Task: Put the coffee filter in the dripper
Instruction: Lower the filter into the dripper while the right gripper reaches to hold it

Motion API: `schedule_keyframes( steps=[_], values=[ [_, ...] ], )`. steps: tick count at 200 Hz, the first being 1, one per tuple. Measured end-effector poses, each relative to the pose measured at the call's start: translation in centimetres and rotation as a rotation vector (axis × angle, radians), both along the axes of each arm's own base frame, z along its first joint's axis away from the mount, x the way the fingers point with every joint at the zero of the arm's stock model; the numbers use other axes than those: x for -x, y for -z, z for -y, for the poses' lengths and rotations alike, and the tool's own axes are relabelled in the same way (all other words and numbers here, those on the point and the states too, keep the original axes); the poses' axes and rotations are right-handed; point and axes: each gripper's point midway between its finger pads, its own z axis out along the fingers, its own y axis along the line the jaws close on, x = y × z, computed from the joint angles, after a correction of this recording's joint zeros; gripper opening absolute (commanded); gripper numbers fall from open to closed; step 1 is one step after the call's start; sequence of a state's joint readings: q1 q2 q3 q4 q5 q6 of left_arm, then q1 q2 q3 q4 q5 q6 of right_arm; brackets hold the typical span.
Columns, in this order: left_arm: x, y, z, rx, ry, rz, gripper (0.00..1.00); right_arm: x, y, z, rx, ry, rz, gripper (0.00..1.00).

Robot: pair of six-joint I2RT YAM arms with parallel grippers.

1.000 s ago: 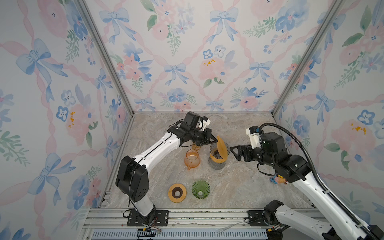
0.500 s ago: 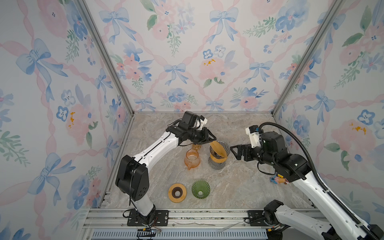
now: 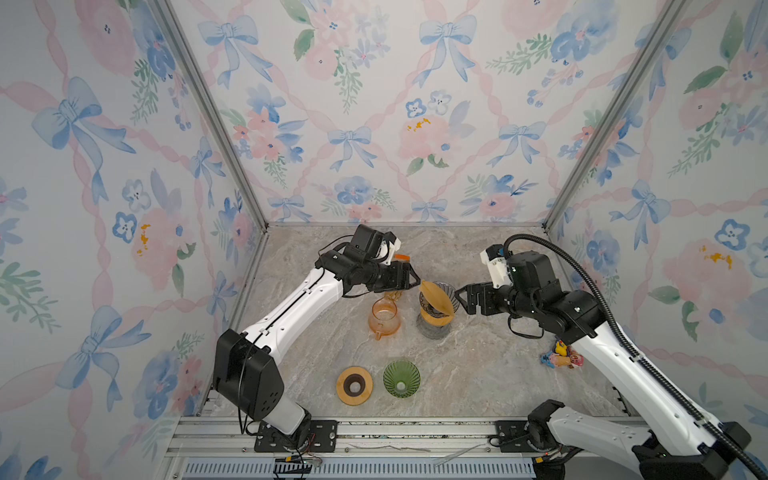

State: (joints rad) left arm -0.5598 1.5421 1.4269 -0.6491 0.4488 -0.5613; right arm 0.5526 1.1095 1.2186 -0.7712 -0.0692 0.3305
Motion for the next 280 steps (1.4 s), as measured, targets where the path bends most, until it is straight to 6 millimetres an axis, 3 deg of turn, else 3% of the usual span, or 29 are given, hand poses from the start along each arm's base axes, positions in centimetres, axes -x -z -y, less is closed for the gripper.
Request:
schedule_keyframes(
  steps=[12, 48, 105, 166, 280],
  values=[
    [0.7, 0.3, 0.4, -0.03, 0.019, 0.009, 0.98, -0.3, 0.4, -0.2, 0.016, -0.003, -0.021, 0.96],
    [2.4, 1.4, 1.4, -0.119, 0.051, 0.026, 0.98, -1.0, 1.7, -0.8, 0.06, -0.01, -0.076, 0.96],
    [0.8, 3.0, 1.6, -0.229, 0.004, 0.05, 0.98, -2.3, 3.5, -1.4, 0.116, -0.024, -0.122, 0.96],
    [0.6, 4.1, 2.9, -0.278, 0.016, 0.054, 0.98, -3.5, 5.1, -2.0, 0.161, -0.041, -0.155, 0.96],
    [-0.1, 6.1, 2.4, -0.354, 0.004, 0.051, 0.98, -5.2, 8.7, -1.6, 0.254, -0.02, -0.219, 0.96]
  ],
)
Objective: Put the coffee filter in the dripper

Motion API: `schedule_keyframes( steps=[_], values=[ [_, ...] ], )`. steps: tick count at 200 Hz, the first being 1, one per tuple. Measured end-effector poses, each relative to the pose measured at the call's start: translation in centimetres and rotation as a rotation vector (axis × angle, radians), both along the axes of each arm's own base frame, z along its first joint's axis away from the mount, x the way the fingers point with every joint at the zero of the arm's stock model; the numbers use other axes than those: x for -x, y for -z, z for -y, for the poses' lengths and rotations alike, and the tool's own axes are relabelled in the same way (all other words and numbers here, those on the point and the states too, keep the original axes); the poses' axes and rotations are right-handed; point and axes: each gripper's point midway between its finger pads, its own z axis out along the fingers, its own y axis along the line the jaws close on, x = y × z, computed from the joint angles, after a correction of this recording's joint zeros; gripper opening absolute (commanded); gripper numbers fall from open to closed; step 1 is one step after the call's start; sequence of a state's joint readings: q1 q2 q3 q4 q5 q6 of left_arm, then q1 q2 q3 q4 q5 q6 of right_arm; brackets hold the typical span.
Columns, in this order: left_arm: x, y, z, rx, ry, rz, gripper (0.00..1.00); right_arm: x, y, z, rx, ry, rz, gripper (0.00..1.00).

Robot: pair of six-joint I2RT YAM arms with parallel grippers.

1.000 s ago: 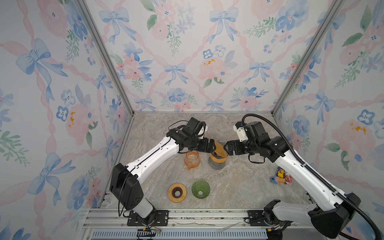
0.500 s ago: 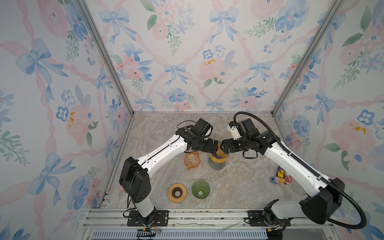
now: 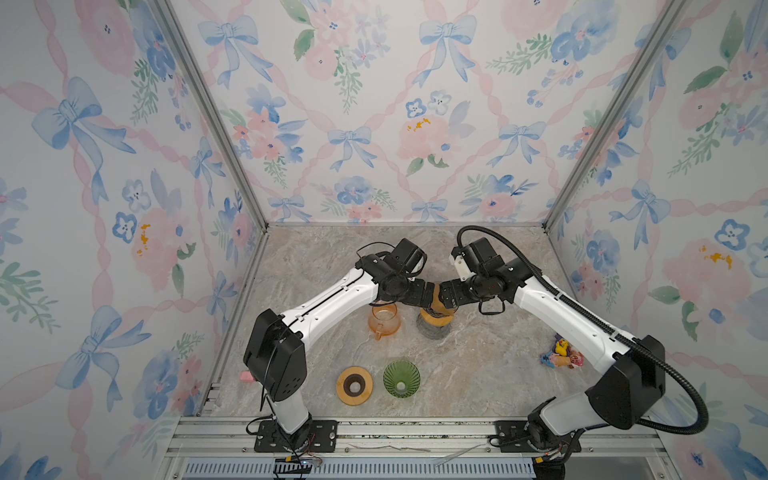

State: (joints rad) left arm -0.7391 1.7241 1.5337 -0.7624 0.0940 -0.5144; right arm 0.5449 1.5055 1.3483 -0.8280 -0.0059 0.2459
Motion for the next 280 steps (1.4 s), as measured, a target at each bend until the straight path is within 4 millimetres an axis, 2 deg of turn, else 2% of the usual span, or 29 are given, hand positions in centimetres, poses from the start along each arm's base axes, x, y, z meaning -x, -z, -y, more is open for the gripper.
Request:
schedule_keyframes(
  steps=[55, 93, 153, 280],
  values=[
    [-0.2, 1.4, -0.1, -0.038, 0.008, -0.01, 0.98, -0.8, 0.2, 1.3, 0.0, 0.041, -0.003, 0.96],
    [-0.5, 1.4, -0.1, -0.049, 0.01, -0.005, 0.98, -1.2, 1.1, 1.9, 0.001, 0.06, -0.018, 0.96],
    [-1.0, 1.4, -0.2, -0.068, 0.009, 0.011, 0.98, -1.0, 3.0, 2.1, 0.01, 0.063, -0.055, 0.96],
    [-1.2, 2.1, -0.6, -0.099, 0.0, 0.012, 0.98, -1.0, 3.7, 2.2, 0.002, 0.065, -0.062, 0.96]
  ],
)
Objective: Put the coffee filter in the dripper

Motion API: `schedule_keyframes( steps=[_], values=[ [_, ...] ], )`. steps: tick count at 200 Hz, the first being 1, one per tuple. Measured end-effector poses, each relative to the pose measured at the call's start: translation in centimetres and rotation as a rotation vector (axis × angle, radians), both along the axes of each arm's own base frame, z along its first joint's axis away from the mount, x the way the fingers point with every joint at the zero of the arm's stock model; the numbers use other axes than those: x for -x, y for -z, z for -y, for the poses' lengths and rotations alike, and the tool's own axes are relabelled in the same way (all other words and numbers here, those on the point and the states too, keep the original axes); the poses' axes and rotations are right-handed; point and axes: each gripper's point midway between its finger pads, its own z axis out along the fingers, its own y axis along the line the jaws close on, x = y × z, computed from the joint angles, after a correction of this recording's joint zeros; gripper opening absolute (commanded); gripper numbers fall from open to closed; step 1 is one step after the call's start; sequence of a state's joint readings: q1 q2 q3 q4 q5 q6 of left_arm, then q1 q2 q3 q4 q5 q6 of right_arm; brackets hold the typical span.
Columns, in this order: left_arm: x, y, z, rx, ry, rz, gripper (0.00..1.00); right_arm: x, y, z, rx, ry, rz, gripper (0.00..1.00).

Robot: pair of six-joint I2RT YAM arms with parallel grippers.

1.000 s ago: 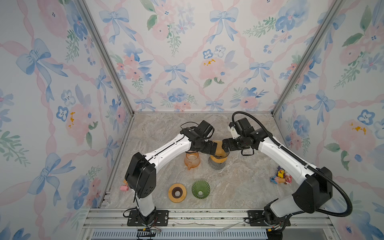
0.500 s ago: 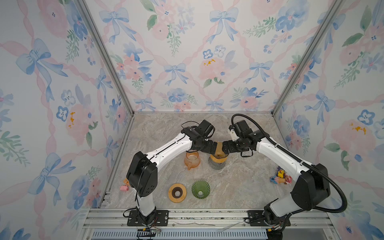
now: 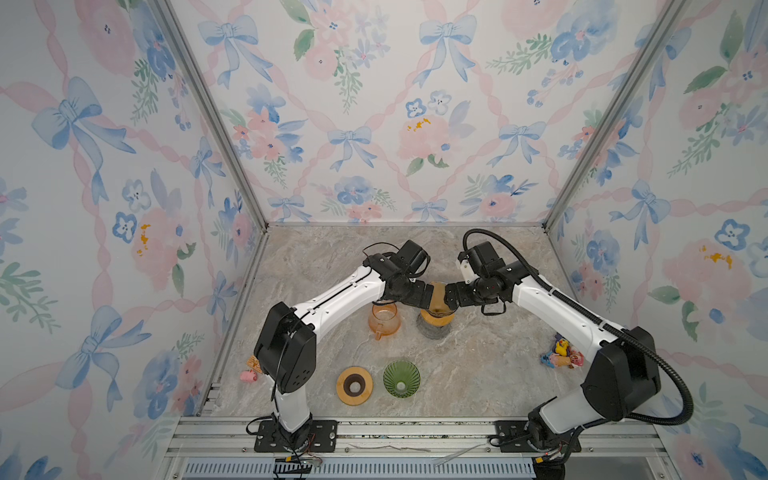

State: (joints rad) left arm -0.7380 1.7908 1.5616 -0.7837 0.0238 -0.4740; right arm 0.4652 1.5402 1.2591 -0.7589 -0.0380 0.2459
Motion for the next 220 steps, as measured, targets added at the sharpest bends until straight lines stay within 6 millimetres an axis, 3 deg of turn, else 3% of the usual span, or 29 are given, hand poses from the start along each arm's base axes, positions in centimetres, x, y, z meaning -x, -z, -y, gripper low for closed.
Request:
schedule_keyframes(
  steps=[77, 129, 220],
  values=[
    [-1.8, -1.8, 1.1, 0.057, 0.04, 0.023, 0.98, 0.7, -1.2, -1.2, -0.079, -0.035, -0.003, 0.96],
    [-3.2, -1.2, 1.2, 0.057, 0.041, 0.016, 0.98, 1.2, -1.5, -1.9, -0.097, -0.058, -0.007, 0.96],
    [-3.2, -0.7, 1.5, 0.06, 0.052, 0.001, 0.98, 1.6, -0.4, -1.7, -0.062, -0.058, -0.042, 0.96]
  ],
)
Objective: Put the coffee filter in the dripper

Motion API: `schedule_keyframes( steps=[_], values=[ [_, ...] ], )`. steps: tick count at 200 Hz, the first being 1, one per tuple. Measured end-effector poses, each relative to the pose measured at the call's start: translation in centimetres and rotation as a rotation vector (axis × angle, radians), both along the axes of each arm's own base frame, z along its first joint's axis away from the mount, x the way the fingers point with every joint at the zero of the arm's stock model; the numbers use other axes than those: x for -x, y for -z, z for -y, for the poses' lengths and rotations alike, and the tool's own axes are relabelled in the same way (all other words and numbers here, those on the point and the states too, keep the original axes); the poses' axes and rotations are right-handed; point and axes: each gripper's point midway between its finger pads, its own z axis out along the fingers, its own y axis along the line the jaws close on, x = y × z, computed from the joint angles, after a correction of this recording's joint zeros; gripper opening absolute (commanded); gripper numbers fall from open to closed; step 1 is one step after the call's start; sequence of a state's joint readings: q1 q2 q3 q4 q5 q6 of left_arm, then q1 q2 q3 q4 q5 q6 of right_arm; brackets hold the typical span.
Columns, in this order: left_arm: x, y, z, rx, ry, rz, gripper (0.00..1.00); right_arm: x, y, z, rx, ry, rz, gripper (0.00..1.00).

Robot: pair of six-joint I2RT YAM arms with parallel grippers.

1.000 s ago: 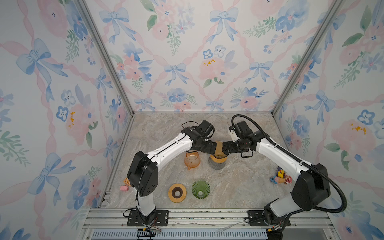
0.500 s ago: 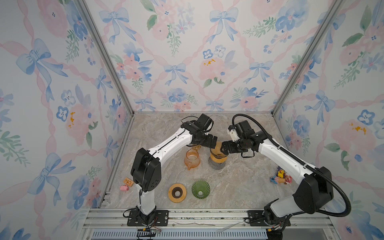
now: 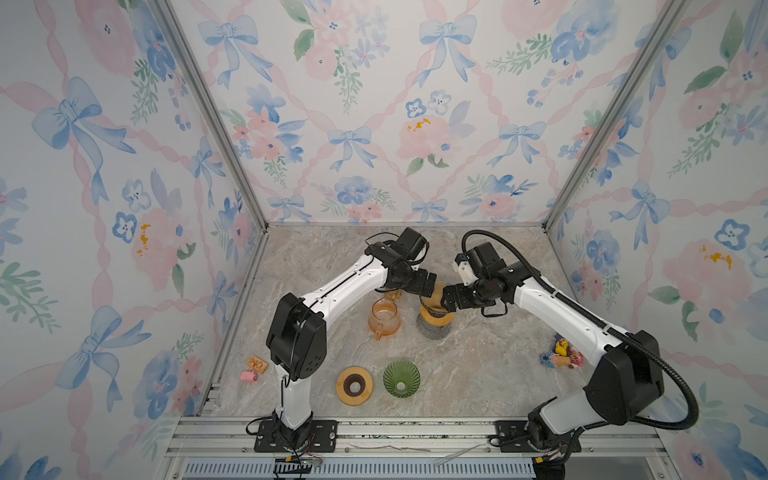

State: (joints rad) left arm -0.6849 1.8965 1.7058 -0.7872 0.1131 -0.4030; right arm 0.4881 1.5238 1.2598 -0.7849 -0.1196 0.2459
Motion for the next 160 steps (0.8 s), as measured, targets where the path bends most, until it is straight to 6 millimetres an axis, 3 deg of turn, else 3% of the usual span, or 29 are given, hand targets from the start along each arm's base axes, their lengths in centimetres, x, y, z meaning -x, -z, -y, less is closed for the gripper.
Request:
schedule_keyframes(
  steps=[107, 160],
  values=[
    [0.2, 0.0, 0.2, 0.008, 0.008, -0.007, 0.98, -0.8, -0.4, -0.6, -0.058, 0.005, 0.007, 0.96],
    [1.6, -0.4, -0.2, 0.028, 0.027, -0.025, 0.98, -1.8, -0.8, -0.8, -0.107, 0.018, 0.017, 0.96]
  ],
)
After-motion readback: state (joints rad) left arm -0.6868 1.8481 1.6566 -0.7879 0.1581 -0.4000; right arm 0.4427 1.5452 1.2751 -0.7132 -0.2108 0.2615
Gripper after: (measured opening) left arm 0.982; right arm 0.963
